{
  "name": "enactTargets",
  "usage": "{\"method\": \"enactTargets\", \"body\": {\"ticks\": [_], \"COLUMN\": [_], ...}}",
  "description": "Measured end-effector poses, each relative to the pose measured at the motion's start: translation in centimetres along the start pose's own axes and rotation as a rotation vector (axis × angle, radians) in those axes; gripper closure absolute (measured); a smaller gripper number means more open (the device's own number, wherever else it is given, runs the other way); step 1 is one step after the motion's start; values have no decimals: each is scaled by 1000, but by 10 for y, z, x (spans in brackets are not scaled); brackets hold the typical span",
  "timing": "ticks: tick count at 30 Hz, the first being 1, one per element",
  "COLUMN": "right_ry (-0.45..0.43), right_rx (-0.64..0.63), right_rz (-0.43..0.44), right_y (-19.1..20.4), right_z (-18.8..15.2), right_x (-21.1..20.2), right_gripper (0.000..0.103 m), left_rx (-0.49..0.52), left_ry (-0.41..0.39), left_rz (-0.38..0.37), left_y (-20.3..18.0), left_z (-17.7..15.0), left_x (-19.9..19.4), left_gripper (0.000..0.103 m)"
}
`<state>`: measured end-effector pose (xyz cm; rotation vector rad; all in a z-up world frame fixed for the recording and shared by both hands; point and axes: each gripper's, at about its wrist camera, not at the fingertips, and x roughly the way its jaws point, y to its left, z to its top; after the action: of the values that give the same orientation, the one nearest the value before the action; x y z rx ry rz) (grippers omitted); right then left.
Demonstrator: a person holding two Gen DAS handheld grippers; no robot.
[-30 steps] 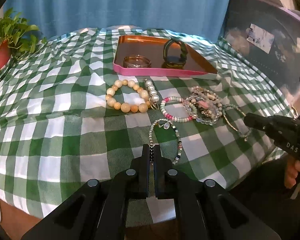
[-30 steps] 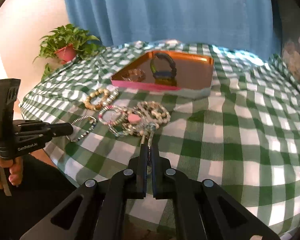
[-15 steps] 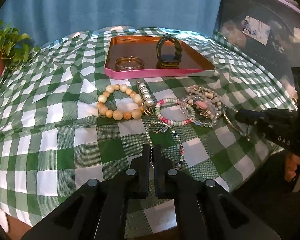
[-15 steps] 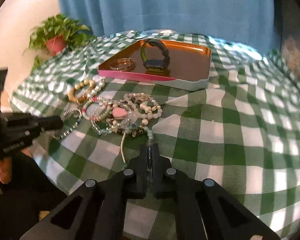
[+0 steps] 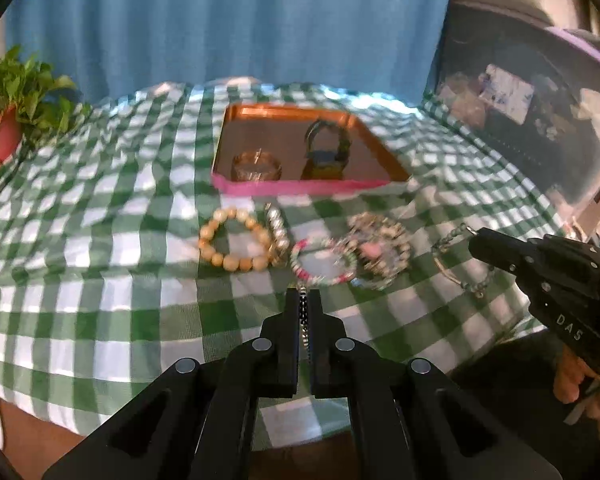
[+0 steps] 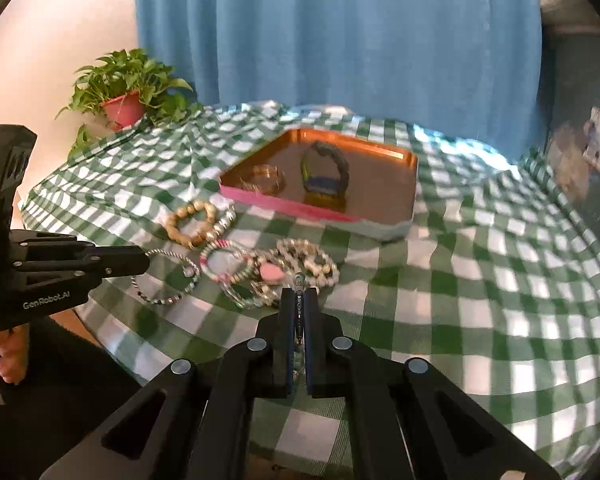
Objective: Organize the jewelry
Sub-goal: 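Lift the chain bracelet with the left tool while the right tool lifts its bracelet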
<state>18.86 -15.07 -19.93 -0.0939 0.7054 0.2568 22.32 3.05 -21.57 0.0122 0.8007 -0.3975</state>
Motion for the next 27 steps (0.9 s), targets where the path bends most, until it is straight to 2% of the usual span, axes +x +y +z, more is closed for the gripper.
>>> {"method": "enactTargets", "body": {"ticks": [6,10,15,19,27], "right_ry": [-63,-118,-174,-206,-291], "right_rx": [74,80,89,71,35], "right_rz": [24,36,65,72,76], "right_y": [1,9,18,22,15], "right_z": [31,52,68,78,110], "right_x": [-43,-74,-102,-115,-141], "right_gripper": [100,100,100,100,100], "left_rx": [48,95,105,120,114], "left_ry": [-84,-145,-214,-268,-332], "left_rz": [-2,2,-27,-83,-109], "left_y": [-22,-37,-49,-57,-56], "left_z": [20,34,51,66,97], "left_x": [-44,-76,-106,-123,-131], "left_gripper": [100,100,100,100,100]}}
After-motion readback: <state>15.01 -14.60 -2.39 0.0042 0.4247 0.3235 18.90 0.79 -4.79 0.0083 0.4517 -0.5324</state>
